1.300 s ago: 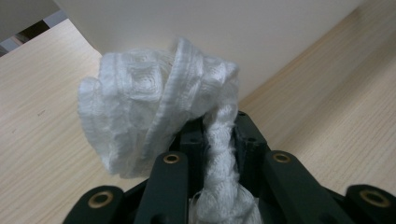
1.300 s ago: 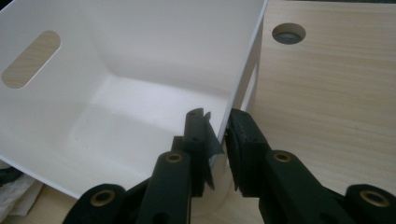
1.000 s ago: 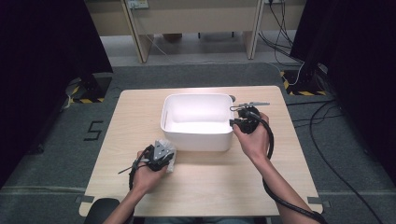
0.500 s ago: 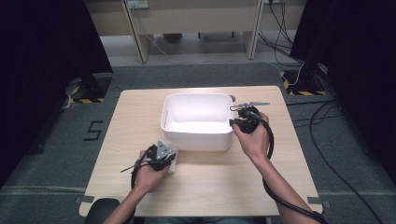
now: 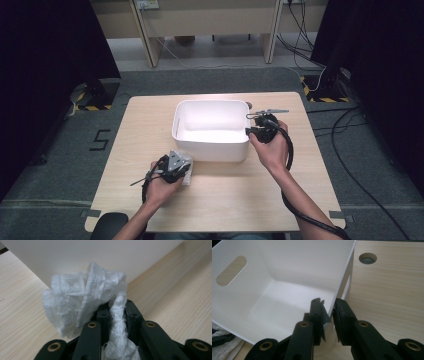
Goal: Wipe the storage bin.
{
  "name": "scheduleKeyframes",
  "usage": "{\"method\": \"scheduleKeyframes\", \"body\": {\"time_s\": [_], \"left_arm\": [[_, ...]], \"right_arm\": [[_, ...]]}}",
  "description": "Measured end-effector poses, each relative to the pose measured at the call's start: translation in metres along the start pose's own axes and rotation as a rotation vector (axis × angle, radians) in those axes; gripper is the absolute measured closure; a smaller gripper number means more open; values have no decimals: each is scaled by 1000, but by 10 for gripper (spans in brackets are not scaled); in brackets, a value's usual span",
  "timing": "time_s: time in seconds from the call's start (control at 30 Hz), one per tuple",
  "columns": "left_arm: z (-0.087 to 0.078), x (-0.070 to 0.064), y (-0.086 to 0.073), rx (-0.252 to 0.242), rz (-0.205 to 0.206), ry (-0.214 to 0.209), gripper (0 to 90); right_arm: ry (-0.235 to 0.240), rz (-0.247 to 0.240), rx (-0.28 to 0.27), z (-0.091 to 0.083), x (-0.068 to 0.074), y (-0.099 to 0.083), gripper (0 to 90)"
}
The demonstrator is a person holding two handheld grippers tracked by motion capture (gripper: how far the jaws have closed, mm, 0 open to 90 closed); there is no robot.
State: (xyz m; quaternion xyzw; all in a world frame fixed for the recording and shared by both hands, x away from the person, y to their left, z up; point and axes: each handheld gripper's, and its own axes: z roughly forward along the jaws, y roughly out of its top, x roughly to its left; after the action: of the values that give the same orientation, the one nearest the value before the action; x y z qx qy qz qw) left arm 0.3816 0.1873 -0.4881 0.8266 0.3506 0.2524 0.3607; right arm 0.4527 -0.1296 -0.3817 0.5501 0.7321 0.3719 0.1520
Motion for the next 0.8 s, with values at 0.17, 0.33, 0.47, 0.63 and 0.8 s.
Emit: {"method": "scheduleKeyframes", "body": {"time_s": [0.17, 0.33, 0.47, 0.63, 0.8], "left_arm": [[-2, 0, 3, -11, -1, 1, 773], [-7, 1, 7, -24, 1, 5, 773], [-11, 2, 11, -32, -2, 6, 773], [-16, 2, 17, -46, -4, 5, 773], [-21, 3, 23, -60, 9, 10, 773]], "right_arm": [[0, -3, 2, 0, 0, 0, 776], [0, -2, 1, 0, 0, 0, 776], [-1, -3, -1, 0, 0, 0, 776], [-1, -3, 1, 0, 0, 0, 776], [-2, -3, 0, 1, 0, 0, 775]]}}
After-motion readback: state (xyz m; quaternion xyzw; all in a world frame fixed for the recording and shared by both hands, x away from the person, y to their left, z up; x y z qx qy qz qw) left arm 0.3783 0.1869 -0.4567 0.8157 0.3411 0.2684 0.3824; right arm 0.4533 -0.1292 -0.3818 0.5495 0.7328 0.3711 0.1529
